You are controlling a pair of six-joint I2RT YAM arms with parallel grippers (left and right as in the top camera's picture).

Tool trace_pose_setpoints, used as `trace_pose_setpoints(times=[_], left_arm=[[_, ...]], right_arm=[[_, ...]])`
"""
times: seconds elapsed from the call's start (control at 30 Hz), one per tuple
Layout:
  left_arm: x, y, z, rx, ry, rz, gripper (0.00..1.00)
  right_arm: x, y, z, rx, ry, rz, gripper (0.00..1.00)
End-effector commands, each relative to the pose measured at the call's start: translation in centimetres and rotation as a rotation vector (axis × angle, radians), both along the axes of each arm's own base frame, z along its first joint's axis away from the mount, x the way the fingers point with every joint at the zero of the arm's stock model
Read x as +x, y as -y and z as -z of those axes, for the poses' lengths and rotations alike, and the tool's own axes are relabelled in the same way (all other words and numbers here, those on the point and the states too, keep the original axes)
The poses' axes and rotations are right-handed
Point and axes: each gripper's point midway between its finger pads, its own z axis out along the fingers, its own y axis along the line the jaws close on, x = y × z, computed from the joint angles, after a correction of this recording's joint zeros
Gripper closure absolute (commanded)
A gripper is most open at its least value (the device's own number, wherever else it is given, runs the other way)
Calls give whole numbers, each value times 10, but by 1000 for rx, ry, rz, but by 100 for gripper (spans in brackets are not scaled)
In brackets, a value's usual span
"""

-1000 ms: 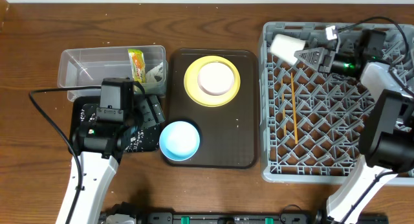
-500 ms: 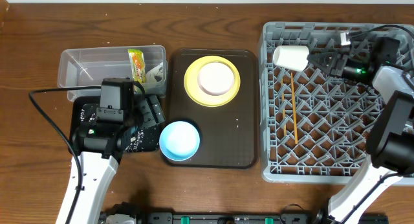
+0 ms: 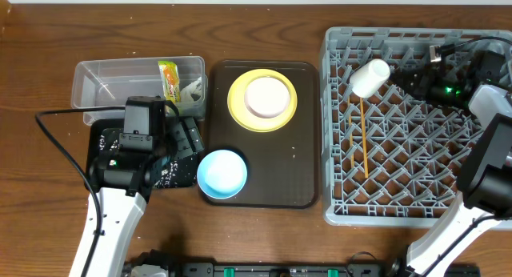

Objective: Sort waste into correct bins and load items into the dishwasher rack
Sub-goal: 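Lower the white cup upside down into the rack and open right gripper, then move right gripper back to the pink cup on the yellow plate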

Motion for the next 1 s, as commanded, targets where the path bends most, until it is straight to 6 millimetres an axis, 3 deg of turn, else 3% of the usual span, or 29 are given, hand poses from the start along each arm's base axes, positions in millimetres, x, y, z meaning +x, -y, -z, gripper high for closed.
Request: trace_pose_setpoints(times=[0.0,0.1,0.2,0.4,0.5,0.73,0.97], left_arm=[[3,-2,-7,7,19,-6,11],[3,-2,-7,7,19,-6,11],[3,-2,-7,7,19,-6,10],[3,-2,-7,7,19,-6,11],[3,-2,-7,7,19,-6,10],[3,-2,-7,7,19,-6,10],[3,-2,-7,7,19,-6,11]], right_arm=[[0,10,-10,-92,-26,59,90],[-3,18,-28,-204,-25,106,90],[-8,21,-57,-365,11,147,99],[-20,2,-117,-633,125,188,99],[-23,-9,-130,-747,148,213,99],[-18,-35,-110,-807,121,160,99],[-6,-40,-55,-788,18,97,99]])
